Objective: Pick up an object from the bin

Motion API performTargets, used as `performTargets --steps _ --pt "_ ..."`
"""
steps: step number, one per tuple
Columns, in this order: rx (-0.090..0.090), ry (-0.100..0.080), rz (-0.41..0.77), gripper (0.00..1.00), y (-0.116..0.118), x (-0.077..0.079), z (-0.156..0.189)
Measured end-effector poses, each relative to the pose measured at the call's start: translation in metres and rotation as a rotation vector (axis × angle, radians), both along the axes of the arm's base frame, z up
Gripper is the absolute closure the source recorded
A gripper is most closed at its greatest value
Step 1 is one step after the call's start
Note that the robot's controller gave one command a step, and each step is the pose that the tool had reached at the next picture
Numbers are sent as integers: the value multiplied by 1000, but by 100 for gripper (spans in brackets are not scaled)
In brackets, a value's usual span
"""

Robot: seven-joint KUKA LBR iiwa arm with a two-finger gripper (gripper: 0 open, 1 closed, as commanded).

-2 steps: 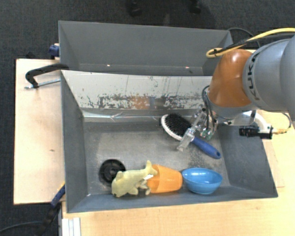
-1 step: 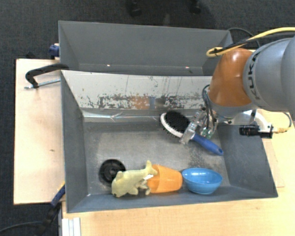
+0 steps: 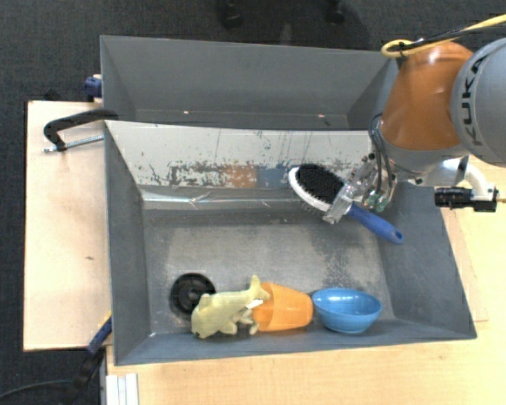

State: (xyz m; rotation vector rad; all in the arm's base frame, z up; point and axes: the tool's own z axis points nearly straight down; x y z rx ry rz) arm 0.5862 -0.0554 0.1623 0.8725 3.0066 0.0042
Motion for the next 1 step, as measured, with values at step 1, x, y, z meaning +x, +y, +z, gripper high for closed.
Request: performTargets --steps 1 --pt "0 -1 1 100 13 -29 136"
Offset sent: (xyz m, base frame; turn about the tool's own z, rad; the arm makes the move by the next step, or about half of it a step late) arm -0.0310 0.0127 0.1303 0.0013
